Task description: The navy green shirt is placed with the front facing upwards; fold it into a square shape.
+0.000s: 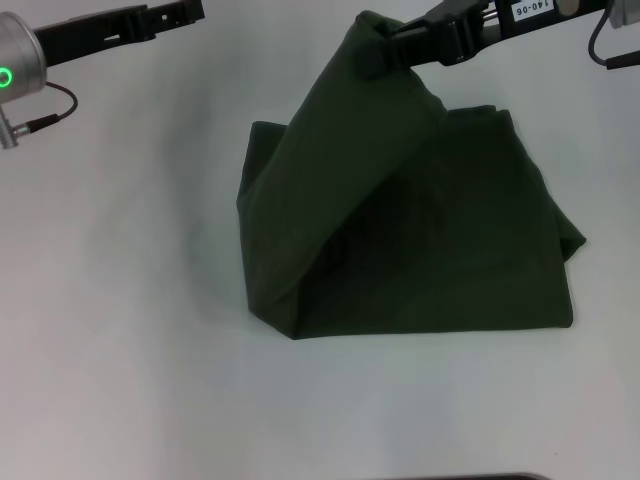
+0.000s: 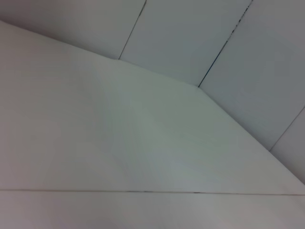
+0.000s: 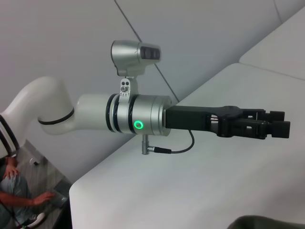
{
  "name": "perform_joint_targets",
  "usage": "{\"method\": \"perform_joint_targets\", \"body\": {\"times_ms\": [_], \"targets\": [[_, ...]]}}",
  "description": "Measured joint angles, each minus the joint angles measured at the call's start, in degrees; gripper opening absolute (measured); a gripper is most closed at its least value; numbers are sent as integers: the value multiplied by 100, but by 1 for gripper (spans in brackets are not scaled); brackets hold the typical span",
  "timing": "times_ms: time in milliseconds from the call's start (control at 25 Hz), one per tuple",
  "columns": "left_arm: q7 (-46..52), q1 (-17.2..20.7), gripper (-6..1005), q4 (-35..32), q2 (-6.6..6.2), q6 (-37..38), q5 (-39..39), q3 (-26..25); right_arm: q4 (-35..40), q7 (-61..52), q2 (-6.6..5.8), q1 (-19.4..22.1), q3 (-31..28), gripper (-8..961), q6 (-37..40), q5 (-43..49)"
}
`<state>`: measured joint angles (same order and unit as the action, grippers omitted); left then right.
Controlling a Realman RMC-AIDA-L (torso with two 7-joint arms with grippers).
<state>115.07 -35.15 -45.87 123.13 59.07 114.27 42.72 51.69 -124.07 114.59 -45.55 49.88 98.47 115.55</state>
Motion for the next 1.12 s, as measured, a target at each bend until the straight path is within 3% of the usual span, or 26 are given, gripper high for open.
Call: {"method": "perform_joint_targets", "body": {"times_ms": [200,840,1120], "targets": [[-3,0,896,5,0,-20,0,-1,247,4,109,195,-1,42,10,6],[-10,-13,895,8,39,-13,3,27,428,164,97,1003,-375,43,19,-171],[-15,-6,896,8,44,1,7,35,353,326,197,1263,-409,42,20,-174]]}}
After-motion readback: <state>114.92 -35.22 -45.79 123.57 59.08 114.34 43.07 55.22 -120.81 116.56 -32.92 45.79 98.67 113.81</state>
